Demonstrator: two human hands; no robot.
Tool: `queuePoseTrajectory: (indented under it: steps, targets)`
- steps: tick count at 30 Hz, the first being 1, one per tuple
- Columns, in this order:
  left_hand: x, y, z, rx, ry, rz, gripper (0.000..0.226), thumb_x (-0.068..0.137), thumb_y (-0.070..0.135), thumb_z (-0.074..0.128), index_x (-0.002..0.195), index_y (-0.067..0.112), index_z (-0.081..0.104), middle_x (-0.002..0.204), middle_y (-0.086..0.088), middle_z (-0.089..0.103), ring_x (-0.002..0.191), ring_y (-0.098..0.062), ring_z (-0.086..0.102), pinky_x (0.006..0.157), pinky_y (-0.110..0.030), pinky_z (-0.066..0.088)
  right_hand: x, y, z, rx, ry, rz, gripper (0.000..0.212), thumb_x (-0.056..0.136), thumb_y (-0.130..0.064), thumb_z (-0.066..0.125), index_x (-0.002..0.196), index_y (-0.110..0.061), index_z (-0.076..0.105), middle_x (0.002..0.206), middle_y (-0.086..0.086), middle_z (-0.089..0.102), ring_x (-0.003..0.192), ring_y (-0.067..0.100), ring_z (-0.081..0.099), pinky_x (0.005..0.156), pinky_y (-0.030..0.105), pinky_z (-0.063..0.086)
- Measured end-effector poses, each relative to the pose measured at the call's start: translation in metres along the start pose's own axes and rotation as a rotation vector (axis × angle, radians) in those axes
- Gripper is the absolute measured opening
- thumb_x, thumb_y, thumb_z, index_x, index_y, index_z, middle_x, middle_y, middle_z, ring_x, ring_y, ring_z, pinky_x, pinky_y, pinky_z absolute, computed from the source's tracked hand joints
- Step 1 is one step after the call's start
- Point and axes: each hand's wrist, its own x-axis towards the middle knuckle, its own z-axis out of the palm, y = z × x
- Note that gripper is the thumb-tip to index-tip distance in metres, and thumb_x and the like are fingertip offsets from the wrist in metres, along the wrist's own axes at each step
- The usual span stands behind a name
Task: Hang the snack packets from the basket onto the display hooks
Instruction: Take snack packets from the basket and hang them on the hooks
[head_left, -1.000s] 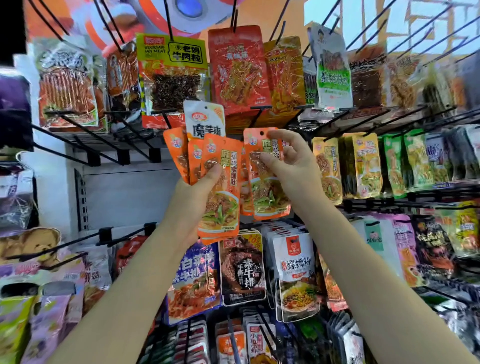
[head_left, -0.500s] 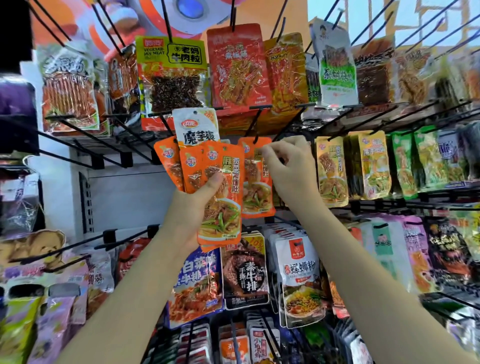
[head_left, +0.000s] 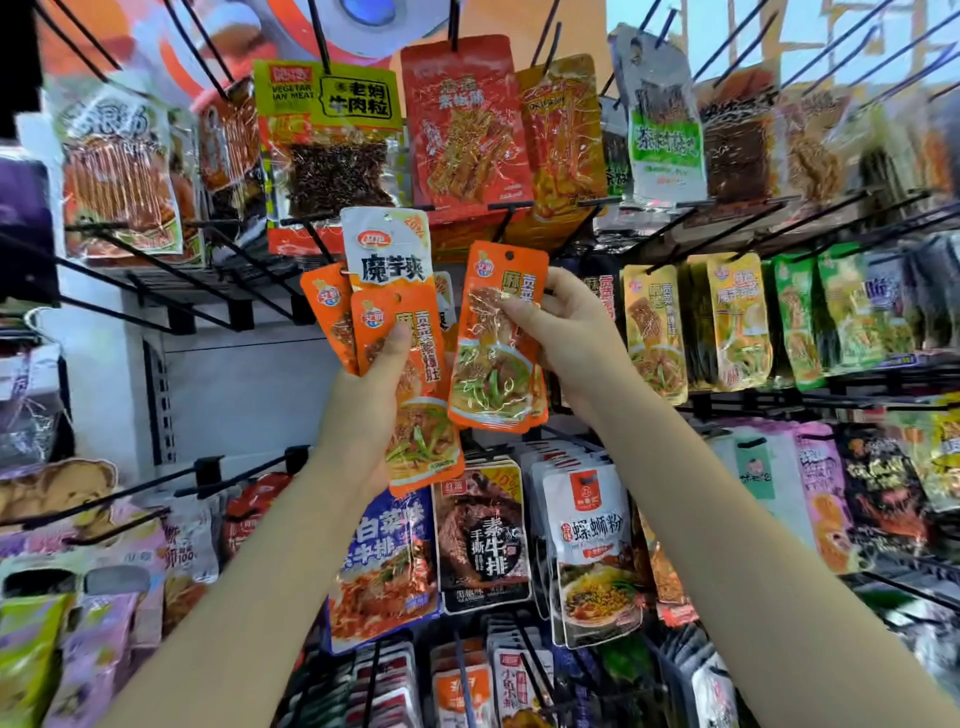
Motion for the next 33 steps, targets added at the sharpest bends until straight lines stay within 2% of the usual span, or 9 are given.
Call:
queuePoseTrajectory:
  steps: [4,6,9,12,17,21,24,29,33]
  targets:
    - [-0.004,0.004,0.002,0.010,-0.113,0.014,0.043,0.102,0.043,0.053,0.077,0.022,0.081,0.092,-0.012,0.078,0.073,-0.030,0.074,0.082,-0.054,0.059,0.012,-0.004,0.002,-0.076,0.123,0.011,0.018,0.100,-0.031,0.061,0.095,-0.016,0.069,0.100,0.020,0.072,0.087,0.031,0.067,0.086,0.060,0.054]
    - [-0.005,0.005,0.002,-0.010,-0.125,0.025,0.040,0.103,0.040,0.052,0.088,0.016,0.079,0.094,-0.015,0.078,0.070,-0.030,0.073,0.079,-0.053,0.060,0.016,-0.005,0.004,-0.101,0.154,0.026,0.027,0.101,-0.035,0.059,0.095,-0.010,0.069,0.097,0.023,0.071,0.080,0.028,0.065,0.080,0.057,0.056]
    - [-0.005,0.006,0.001,-0.033,-0.135,0.036,0.034,0.103,0.038,0.052,0.113,0.011,0.069,0.098,-0.014,0.078,0.072,-0.030,0.075,0.073,-0.050,0.063,0.022,-0.005,0.006,-0.142,0.170,0.016,0.031,0.101,-0.035,0.058,0.090,-0.008,0.068,0.078,0.011,0.069,0.069,0.023,0.063,0.066,0.040,0.055]
    - [-0.007,0.007,-0.002,-0.057,-0.155,0.022,0.031,0.102,0.038,0.053,0.116,0.014,0.068,0.100,-0.013,0.078,0.077,-0.030,0.076,0.071,-0.047,0.064,0.027,0.000,0.007,-0.220,0.191,-0.014,0.034,0.100,-0.031,0.060,0.071,-0.014,0.056,0.053,-0.011,0.045,0.049,0.006,0.039,0.052,0.024,0.032]
    - [-0.009,0.011,-0.005,-0.109,-0.155,-0.025,0.031,0.100,0.033,0.057,0.119,0.012,0.069,0.101,-0.011,0.078,0.083,-0.027,0.077,0.069,-0.044,0.064,0.019,0.003,0.009,-0.452,0.368,-0.347,0.011,0.094,-0.020,0.066,0.098,-0.016,0.057,0.081,-0.002,0.049,0.068,0.008,0.045,0.059,0.011,0.035]
    - [-0.007,0.013,-0.006,-0.092,-0.080,-0.030,0.022,0.088,0.036,0.071,0.107,0.025,0.074,0.097,0.003,0.079,0.084,-0.016,0.076,0.074,-0.037,0.058,-0.007,-0.003,0.016,-0.338,-0.004,-0.344,0.021,0.092,-0.032,0.072,0.094,-0.013,0.063,0.071,-0.002,0.053,0.062,0.006,0.047,0.058,0.020,0.039]
    - [-0.007,0.014,-0.001,-0.120,-0.092,-0.034,0.046,0.073,0.044,0.077,0.113,0.021,0.074,0.103,-0.005,0.078,0.089,-0.025,0.076,0.074,-0.040,0.059,-0.019,0.001,0.025,-0.334,-0.300,-0.240,0.027,0.083,-0.034,0.079,0.099,-0.019,0.064,0.068,-0.007,0.055,0.060,0.004,0.047,0.058,0.021,0.040]
    - [-0.009,0.018,0.002,-0.150,-0.173,-0.051,0.064,0.074,0.060,0.062,0.119,0.015,0.069,0.107,-0.011,0.077,0.095,-0.029,0.075,0.078,-0.046,0.061,-0.020,0.007,0.025,-0.211,-0.265,-0.250,0.022,0.092,-0.022,0.073,0.114,-0.017,0.070,0.105,0.002,0.076,0.096,0.017,0.071,0.087,0.042,0.058]
    - [-0.009,0.015,-0.001,-0.147,-0.149,-0.039,0.050,0.082,0.049,0.063,0.119,0.016,0.067,0.107,-0.010,0.077,0.095,-0.031,0.075,0.073,-0.047,0.062,-0.019,0.010,0.023,-0.134,-0.149,-0.191,0.018,0.094,-0.014,0.070,0.112,-0.017,0.068,0.108,0.004,0.074,0.100,0.021,0.070,0.091,0.042,0.057]
